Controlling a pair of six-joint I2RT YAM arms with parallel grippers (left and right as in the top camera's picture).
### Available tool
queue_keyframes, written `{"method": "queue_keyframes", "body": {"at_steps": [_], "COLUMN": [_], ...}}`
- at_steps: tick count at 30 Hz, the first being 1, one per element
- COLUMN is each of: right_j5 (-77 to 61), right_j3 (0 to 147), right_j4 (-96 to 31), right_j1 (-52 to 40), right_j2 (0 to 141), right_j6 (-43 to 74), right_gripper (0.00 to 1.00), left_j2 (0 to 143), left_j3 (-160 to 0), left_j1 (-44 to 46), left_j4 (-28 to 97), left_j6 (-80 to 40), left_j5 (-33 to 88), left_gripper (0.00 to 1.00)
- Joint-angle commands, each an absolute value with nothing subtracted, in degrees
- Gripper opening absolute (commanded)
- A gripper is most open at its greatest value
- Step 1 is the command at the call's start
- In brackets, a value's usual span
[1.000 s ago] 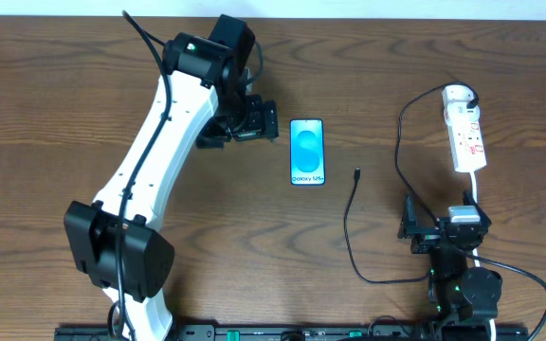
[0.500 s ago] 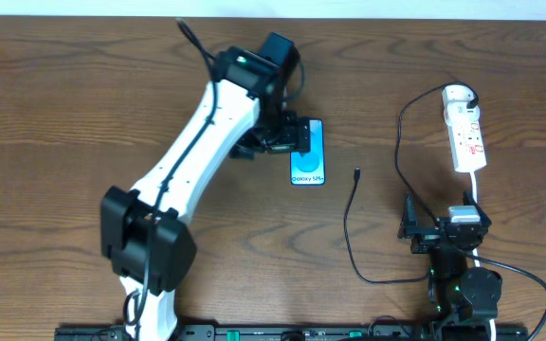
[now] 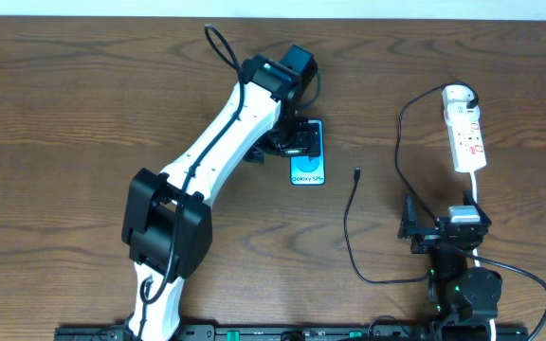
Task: Plug charger to phone and switch on socket
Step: 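Lower the left gripper toward the phone's lower end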
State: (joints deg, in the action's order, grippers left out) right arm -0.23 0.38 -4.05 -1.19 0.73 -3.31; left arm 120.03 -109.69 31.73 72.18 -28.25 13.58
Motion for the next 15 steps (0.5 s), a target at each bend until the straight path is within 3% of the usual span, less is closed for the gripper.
{"method": "queue_keyframes", "body": {"at_steps": [1, 15], "right_j5": [-0.2, -0.2], "right_j3": [0.3, 0.3], "right_j4": [-4.3, -4.3], "right_j1": [-1.1, -1.1], "right_j2": [0.6, 0.6], "right_j6": [-2.6, -2.6], "right_gripper": [0.99, 0.99], "left_j2": [122.1, 124.3], "left_j3": [-109.7, -109.7], "left_j1": [32.0, 32.4], "left_j4": [72.3, 71.4], "left_j6": [-28.9, -28.9], "left_j5": [12.8, 12.8], "left_gripper": [0.98, 0.98]}}
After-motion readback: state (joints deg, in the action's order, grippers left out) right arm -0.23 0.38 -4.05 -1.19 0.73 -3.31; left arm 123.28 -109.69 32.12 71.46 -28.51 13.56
